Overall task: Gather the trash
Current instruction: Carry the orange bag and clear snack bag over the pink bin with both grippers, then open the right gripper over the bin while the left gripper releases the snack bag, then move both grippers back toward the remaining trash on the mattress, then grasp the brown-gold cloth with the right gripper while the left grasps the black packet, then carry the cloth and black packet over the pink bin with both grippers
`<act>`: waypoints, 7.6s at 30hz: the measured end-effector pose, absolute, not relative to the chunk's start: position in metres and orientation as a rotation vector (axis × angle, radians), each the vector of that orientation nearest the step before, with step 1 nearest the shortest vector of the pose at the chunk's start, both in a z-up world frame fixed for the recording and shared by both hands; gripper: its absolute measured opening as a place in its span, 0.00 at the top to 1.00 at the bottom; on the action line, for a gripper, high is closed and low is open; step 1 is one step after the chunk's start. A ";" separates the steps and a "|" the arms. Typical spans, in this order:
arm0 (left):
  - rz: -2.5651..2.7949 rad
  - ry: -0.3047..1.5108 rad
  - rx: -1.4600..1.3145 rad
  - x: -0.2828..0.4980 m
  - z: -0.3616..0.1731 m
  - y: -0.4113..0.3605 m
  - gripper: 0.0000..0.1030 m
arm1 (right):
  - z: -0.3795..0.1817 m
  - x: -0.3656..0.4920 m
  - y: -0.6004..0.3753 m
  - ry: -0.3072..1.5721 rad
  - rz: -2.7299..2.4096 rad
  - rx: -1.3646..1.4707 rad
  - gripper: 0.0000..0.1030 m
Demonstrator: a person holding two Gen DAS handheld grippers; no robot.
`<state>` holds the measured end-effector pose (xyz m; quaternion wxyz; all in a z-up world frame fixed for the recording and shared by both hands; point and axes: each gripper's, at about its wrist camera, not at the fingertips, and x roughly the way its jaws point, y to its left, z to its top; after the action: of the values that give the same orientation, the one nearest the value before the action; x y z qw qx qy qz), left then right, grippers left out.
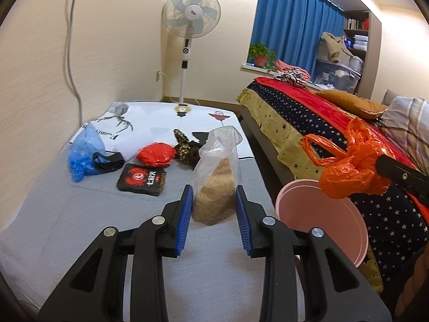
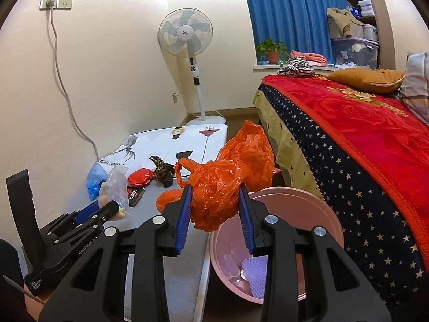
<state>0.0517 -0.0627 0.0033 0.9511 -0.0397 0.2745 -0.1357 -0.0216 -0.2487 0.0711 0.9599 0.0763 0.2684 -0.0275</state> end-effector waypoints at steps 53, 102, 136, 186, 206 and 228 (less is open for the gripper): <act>-0.545 0.603 -0.038 0.066 -0.014 -0.177 0.69 | 0.068 -0.030 -0.324 0.534 -0.336 0.214 0.67; -0.530 0.639 -0.056 0.065 -0.019 -0.160 0.59 | 0.064 -0.032 -0.311 0.519 -0.341 0.206 0.43; -0.085 0.621 -0.201 0.130 -0.035 -0.012 0.77 | 0.010 0.085 -0.213 0.569 0.062 0.250 0.74; 0.010 0.829 -0.404 0.194 -0.083 0.042 0.97 | -0.061 0.210 -0.156 0.797 0.200 0.239 0.95; -0.088 0.704 -0.224 0.124 -0.026 0.007 0.98 | 0.001 0.092 -0.185 0.719 0.132 0.157 0.95; -0.228 0.614 -0.094 0.055 0.014 -0.035 0.98 | 0.055 0.001 -0.218 0.607 0.054 0.172 0.95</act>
<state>0.0550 -0.0352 0.0140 0.9458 -0.0460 0.3014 -0.1118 0.0007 -0.2184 0.0547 0.9504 0.0844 0.2983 0.0267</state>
